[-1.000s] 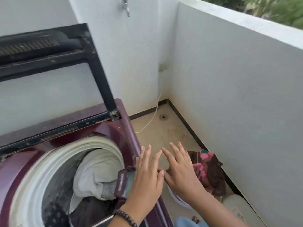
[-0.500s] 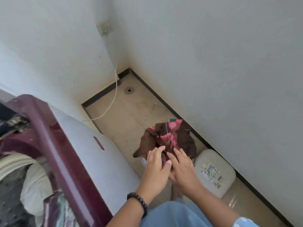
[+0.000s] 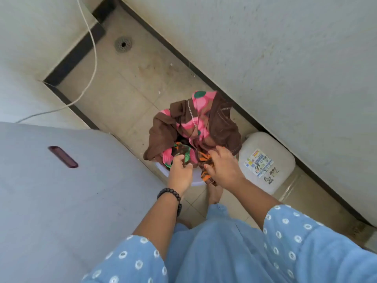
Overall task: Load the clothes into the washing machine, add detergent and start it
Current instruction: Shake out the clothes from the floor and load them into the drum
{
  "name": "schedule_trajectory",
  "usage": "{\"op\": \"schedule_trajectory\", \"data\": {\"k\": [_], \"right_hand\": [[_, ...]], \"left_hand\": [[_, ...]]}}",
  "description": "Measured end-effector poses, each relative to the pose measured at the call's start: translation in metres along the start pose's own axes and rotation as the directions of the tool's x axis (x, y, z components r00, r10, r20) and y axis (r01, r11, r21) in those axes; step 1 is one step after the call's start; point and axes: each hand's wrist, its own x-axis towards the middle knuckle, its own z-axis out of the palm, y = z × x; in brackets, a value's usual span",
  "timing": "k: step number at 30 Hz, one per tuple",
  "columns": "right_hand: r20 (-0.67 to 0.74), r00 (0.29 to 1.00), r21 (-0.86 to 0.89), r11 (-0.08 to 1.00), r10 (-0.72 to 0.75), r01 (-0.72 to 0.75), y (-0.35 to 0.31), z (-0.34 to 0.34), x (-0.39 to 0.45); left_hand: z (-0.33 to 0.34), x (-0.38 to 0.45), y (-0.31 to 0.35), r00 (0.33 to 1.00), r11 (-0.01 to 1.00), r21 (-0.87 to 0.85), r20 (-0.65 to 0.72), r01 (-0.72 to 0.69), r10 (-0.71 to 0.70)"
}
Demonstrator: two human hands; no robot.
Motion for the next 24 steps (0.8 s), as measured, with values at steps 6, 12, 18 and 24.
{"op": "schedule_trajectory", "data": {"k": [6, 12, 18, 24], "right_hand": [[0.018, 0.999, 0.020, 0.999, 0.041, -0.042, 0.049, 0.029, 0.049], [0.164, 0.982, -0.032, 0.995, -0.092, 0.098, 0.066, 0.069, 0.082], [0.423, 0.903, -0.118, 0.984, -0.070, 0.131, 0.059, 0.103, 0.092], [0.578, 0.814, -0.315, 0.937, 0.063, 0.152, 0.047, 0.128, 0.109]], "left_hand": [[0.025, 0.071, -0.015, 1.000, 0.996, 0.087, 0.003, -0.021, 0.021], [0.056, 0.127, -0.037, 0.997, 0.945, 0.317, 0.055, -0.077, 0.063], [0.078, 0.160, -0.077, 0.993, 0.916, 0.400, 0.108, 0.006, -0.054], [0.088, 0.182, -0.102, 0.987, 0.918, 0.392, 0.118, 0.056, -0.111]]}}
